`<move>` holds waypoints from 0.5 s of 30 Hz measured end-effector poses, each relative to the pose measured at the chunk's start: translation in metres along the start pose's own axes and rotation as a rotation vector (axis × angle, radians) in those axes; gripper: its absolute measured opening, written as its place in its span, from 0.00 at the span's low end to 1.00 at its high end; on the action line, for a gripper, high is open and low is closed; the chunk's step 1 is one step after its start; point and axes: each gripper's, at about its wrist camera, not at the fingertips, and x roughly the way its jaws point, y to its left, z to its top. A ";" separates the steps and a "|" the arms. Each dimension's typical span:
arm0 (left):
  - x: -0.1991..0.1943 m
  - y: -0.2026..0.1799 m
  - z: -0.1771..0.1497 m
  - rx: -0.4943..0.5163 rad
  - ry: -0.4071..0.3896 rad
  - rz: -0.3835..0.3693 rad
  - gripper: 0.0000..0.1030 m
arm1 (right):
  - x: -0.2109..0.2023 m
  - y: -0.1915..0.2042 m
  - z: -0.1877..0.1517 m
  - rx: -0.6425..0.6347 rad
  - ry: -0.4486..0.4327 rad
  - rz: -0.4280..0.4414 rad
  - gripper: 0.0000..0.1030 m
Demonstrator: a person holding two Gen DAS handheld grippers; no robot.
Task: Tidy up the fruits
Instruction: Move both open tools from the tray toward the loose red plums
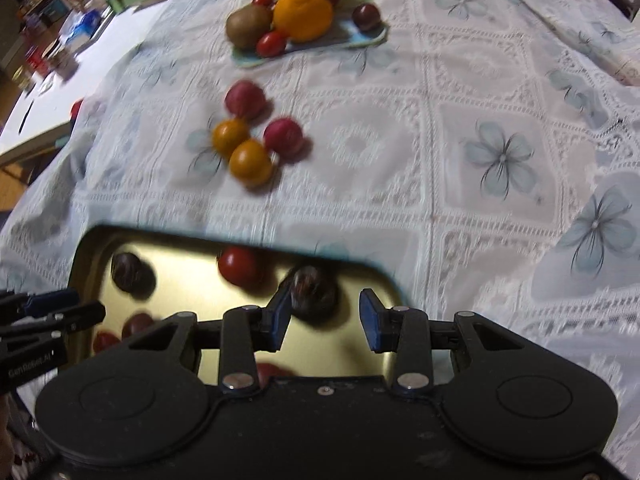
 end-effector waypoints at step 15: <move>0.028 0.006 0.086 -0.037 -0.064 0.048 0.41 | 0.044 0.019 0.092 0.124 -0.060 0.014 0.38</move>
